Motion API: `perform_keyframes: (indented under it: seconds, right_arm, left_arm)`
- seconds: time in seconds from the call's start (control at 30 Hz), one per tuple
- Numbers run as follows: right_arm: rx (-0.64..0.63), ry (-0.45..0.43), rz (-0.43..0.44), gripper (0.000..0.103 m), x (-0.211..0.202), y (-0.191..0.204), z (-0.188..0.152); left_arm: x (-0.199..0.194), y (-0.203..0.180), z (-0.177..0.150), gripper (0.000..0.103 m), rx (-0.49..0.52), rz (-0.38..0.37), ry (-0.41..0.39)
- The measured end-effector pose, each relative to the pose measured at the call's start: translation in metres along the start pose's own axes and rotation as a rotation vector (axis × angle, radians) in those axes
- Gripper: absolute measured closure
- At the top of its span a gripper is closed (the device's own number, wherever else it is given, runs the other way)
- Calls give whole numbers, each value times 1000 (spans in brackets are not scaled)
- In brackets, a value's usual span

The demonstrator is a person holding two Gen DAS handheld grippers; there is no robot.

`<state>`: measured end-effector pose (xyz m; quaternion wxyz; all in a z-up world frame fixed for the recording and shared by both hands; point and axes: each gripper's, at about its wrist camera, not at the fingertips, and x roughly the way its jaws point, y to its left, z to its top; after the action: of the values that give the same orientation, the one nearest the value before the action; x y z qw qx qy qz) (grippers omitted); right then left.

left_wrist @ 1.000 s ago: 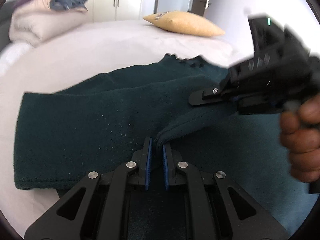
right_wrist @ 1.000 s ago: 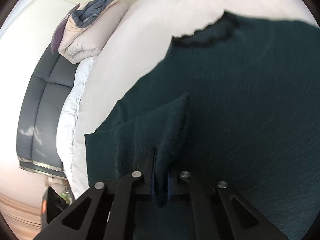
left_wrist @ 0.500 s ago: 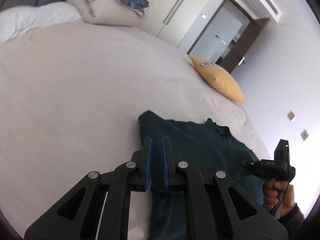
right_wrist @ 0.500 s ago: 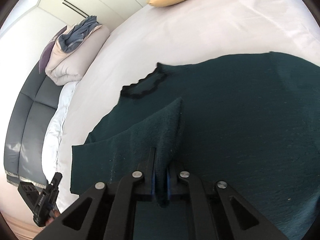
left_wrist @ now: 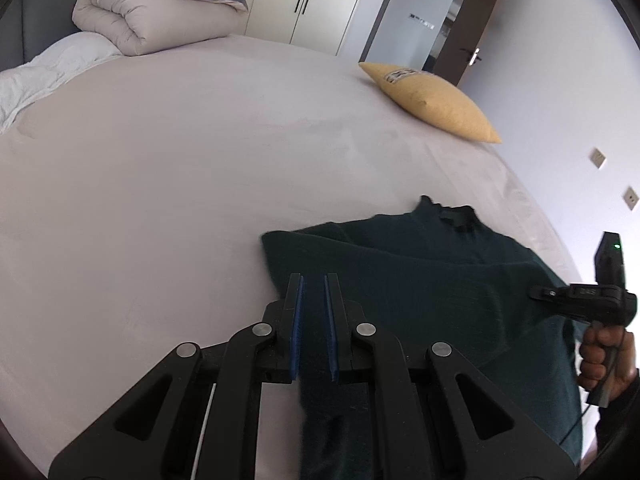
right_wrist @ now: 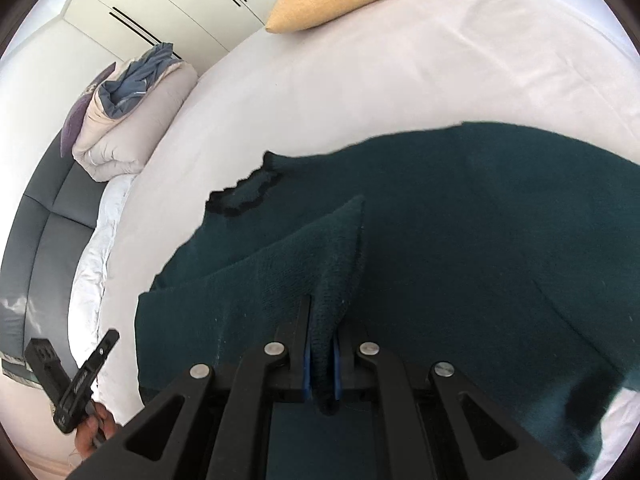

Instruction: Fold small clothes

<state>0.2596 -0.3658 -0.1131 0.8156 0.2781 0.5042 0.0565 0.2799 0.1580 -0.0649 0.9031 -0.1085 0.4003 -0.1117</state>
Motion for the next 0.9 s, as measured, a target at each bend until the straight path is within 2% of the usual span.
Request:
perform_keyframes:
  seconds: [0.37,0.9]
  right_arm:
    - [22,3,-22,96,3,-10,2]
    - [56,-6,-28,96,-4,-27,-3]
  left_arm:
    - [22,-18,2,94,85,30,34]
    - [24,-26,8,94,145,68,12]
